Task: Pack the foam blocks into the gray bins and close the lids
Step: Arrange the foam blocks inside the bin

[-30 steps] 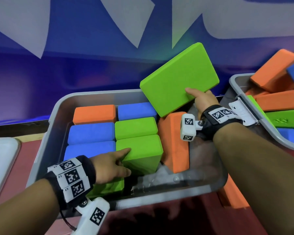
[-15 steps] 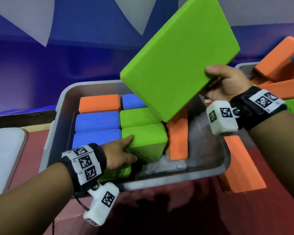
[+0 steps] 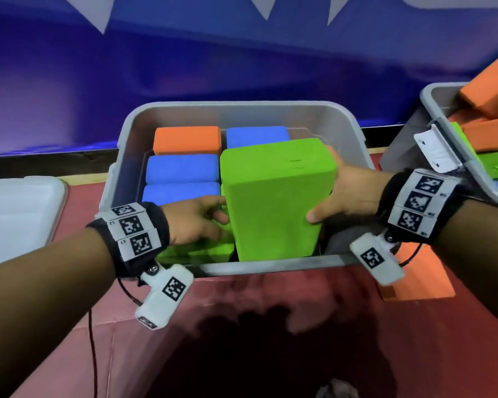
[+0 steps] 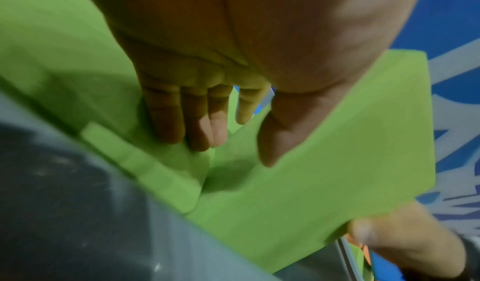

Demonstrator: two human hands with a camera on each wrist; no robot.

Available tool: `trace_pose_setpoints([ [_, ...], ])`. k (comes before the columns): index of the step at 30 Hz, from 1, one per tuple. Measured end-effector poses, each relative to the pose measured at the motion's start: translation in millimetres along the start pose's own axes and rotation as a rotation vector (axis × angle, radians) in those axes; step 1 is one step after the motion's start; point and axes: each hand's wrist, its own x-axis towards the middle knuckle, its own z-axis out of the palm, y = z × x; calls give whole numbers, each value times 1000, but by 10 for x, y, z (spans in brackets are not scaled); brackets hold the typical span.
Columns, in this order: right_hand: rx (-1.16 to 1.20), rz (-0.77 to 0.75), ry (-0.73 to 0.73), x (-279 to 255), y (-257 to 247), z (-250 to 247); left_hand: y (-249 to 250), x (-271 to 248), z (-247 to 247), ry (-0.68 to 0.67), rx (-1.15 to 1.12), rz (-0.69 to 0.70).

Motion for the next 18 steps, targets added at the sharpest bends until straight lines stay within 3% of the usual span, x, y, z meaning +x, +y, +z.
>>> trace_pose_setpoints([
  [4, 157, 40, -381, -126, 106, 1, 101, -41, -67, 65, -101, 20],
  [6, 340, 119, -486, -241, 161, -94, 170, -50, -92, 44, -129, 23],
  [8, 578, 202, -496, -276, 211, -205, 221, -47, -98, 2, -57, 29],
  [10, 666, 248, -429, -230, 200, -271, 196, -29, -75, -29, 114, 14],
  [13, 299, 348, -316, -160, 58, -62, 76, -37, -49, -35, 240, -45],
  [16, -190, 332, -297, -37, 49, 390, -24, -71, -139, 10, 62, -69],
  [18, -108, 379, -295, 47, 106, 631, -49, -69, -177, 31, -64, -73],
])
